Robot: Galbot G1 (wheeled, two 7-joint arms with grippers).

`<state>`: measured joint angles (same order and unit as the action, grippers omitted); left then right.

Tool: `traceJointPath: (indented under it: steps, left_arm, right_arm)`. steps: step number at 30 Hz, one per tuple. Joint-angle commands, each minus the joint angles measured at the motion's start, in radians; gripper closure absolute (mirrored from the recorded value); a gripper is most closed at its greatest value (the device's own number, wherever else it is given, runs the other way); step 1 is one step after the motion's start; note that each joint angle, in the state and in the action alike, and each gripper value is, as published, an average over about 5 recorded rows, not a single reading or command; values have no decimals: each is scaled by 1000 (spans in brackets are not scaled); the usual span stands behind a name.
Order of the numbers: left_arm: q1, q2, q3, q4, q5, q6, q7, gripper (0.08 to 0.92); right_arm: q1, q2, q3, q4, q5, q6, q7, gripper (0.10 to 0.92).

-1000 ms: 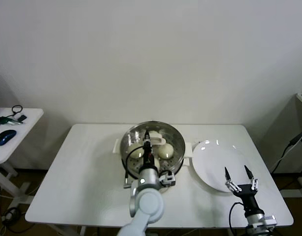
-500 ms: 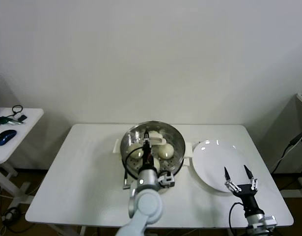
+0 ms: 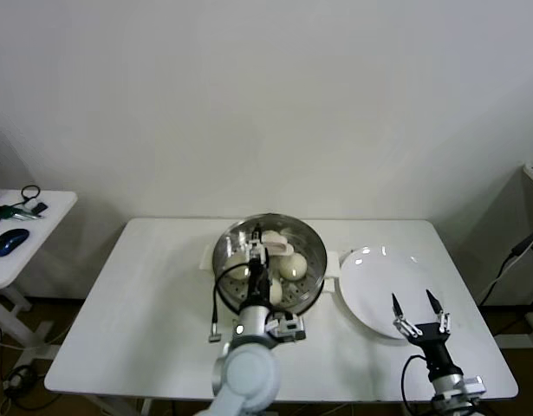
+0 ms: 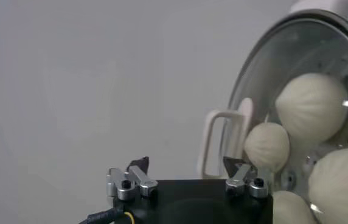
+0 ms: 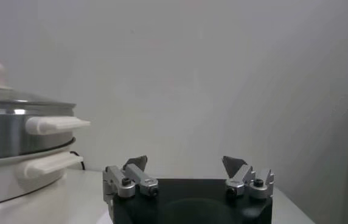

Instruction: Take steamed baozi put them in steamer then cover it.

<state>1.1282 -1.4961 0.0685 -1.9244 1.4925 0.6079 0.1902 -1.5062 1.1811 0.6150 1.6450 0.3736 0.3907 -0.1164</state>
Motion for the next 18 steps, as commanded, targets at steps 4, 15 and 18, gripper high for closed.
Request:
traceJointPath:
  steps: [4,15,18]
  left_arm:
    - [73,125,-80,-180,-484,-211,-225,181]
    - [318,204,-574,-263,-1175,-455,-376,177]
    - [377,210,-744,-237,-1426,-531,-337,177]
  right_arm:
    - [-10,-12,-19,20,36,-52,55,203]
    - [0,12,-20,20,36,-19,95,203]
    - [-3,19,-21,13,30,2,94,203]
